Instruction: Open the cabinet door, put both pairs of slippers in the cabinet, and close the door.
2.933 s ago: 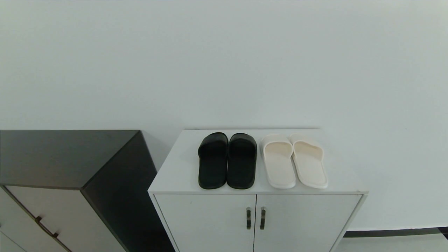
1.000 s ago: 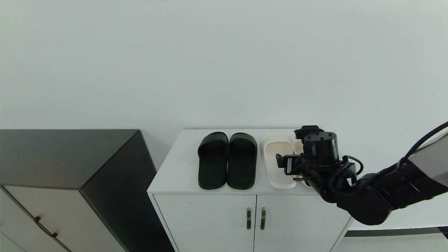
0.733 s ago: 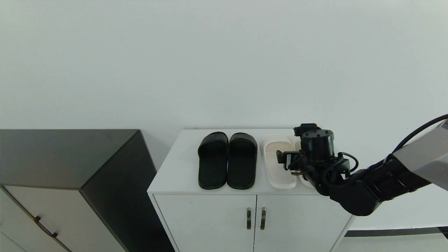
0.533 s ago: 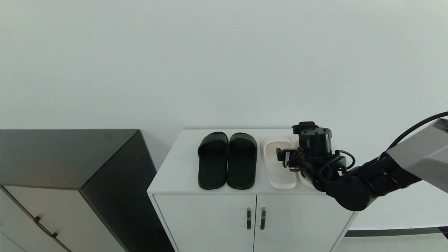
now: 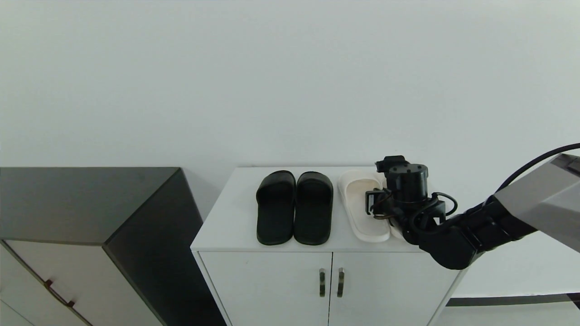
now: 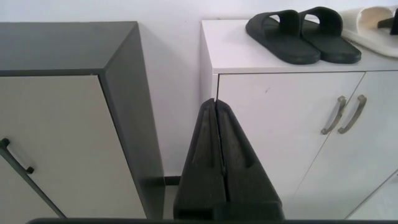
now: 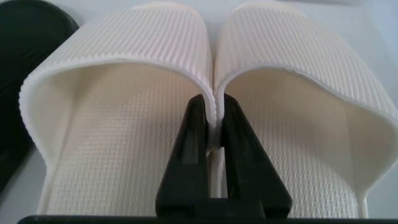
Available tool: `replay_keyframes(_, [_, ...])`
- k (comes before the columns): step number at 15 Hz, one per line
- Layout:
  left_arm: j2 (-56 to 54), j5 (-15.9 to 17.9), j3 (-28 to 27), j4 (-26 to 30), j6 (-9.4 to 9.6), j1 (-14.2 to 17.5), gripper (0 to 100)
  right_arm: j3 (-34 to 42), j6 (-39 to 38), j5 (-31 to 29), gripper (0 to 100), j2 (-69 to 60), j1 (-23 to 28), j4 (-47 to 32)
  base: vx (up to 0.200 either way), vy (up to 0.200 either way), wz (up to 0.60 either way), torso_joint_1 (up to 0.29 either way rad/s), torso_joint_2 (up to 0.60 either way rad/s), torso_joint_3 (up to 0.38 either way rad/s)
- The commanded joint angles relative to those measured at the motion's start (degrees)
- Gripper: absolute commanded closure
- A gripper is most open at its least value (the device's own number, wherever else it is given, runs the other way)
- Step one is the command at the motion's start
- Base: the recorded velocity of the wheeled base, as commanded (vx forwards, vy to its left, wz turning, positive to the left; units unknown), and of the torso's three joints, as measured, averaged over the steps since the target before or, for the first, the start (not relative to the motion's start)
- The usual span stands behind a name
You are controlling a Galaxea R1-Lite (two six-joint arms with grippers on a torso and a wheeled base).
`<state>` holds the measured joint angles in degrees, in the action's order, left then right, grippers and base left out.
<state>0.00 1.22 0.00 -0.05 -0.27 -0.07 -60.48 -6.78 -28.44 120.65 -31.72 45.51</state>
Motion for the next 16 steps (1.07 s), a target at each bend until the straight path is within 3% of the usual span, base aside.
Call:
replay_keyframes(1, [0.0,0.0,0.0,0.0,-0.08,0.0,100,2.5,2.0,0.0,100,-7.1,-0.1,0.2,0.0,0.0,0.0,0.0,0.0,0.0])
replay_keyframes(3, [0.0,0.0,0.0,0.0,0.0,0.0,100,7.8,4.0,0.0,100,-14.8,-1.8,-0.9,0.0,0.0,0.0,0.0,0.0,0.0])
replay_keyframes(7, [0.0,0.1,0.0,0.0,0.0,0.0,100,25.3,3.1,3.8,100,-34.4,-12.2,-7.9,0.0,0.0,0.0,0.0,0.0,0.0])
replay_keyframes(16, [0.1,0.1,0.0,0.0,-0.08,0.0,100,26.0,-3.1,13.9,100,-38.6,-16.8,-15.4,0.0,0.0,0.0,0.0,0.0,0.0])
